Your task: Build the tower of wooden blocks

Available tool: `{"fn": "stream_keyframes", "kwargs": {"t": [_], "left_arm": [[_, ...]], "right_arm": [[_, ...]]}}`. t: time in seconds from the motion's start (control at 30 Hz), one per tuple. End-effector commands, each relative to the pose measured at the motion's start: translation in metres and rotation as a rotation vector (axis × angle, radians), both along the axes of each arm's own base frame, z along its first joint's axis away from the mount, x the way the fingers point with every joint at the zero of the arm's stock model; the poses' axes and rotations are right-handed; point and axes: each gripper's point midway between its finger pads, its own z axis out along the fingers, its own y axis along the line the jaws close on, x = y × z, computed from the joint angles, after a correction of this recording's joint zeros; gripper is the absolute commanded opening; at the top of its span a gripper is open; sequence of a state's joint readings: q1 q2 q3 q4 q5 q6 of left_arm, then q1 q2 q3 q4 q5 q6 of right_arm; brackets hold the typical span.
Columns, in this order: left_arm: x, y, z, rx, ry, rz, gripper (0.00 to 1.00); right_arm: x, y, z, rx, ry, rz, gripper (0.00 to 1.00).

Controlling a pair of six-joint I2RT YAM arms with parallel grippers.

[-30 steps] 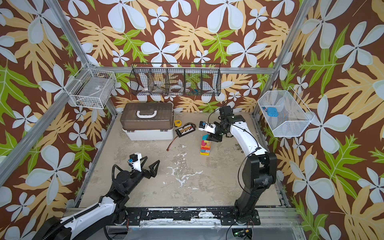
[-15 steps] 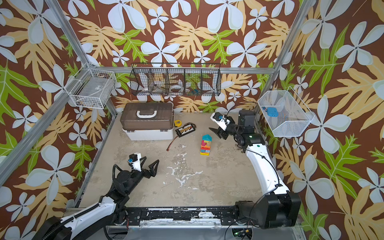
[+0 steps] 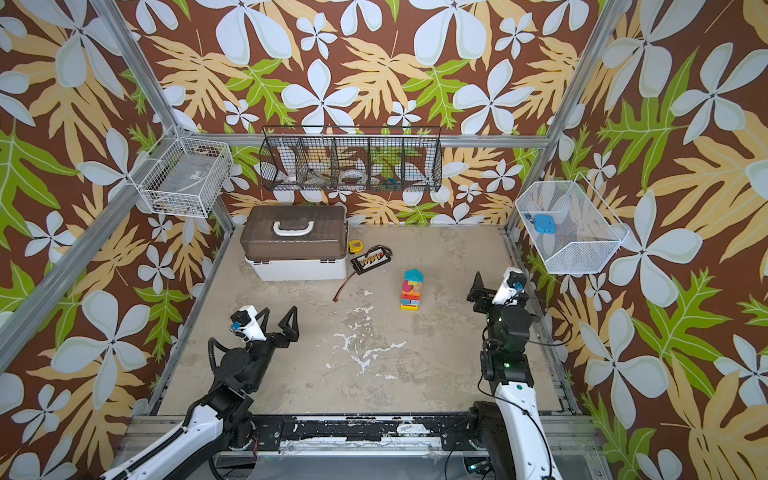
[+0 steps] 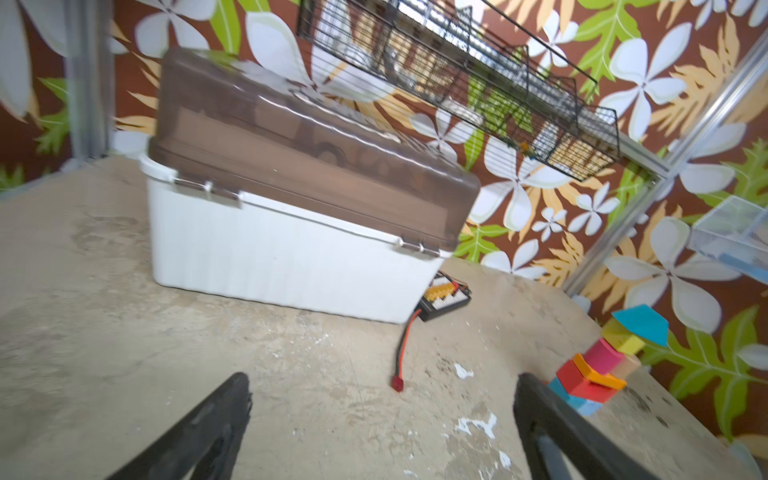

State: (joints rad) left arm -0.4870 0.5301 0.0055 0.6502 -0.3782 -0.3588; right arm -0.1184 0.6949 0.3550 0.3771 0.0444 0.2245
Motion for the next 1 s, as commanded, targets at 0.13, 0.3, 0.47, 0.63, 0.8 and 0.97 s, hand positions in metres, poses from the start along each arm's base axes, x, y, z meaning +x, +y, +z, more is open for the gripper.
{"fn": "stream_keyframes", "kwargs": {"t": [0.13, 0.3, 0.47, 0.63, 0.8, 0.97], "left_arm": [[-0.009, 0.049, -0.020, -0.032, 0.014, 0.241, 1.00], [-0.010, 0.063, -0.012, -0.062, 0.020, 0.311, 1.00], [-0.014, 0.086, 0.001, 0.046, 0.035, 0.457, 1.00], [-0.012, 0.093, 0.007, 0.115, 0.023, 0.512, 1.00], [-0.012, 0.110, -0.004, 0.243, 0.027, 0.606, 1.00], [0.001, 0.125, -0.025, 0.192, 0.057, 0.610, 1.00]], "right_arm": [[-0.006, -0.018, -0.056, 0.071, 0.016, -0.111, 0.92], [-0.008, -0.019, -0.070, 0.073, 0.030, -0.120, 0.92], [-0.002, -0.012, -0.078, 0.074, 0.033, -0.079, 0.93], [0.010, 0.006, -0.101, 0.000, 0.104, -0.043, 0.92], [0.029, 0.012, -0.112, -0.047, 0.170, -0.023, 0.91], [0.030, 0.011, -0.106, -0.060, 0.122, -0.029, 0.93]]}}
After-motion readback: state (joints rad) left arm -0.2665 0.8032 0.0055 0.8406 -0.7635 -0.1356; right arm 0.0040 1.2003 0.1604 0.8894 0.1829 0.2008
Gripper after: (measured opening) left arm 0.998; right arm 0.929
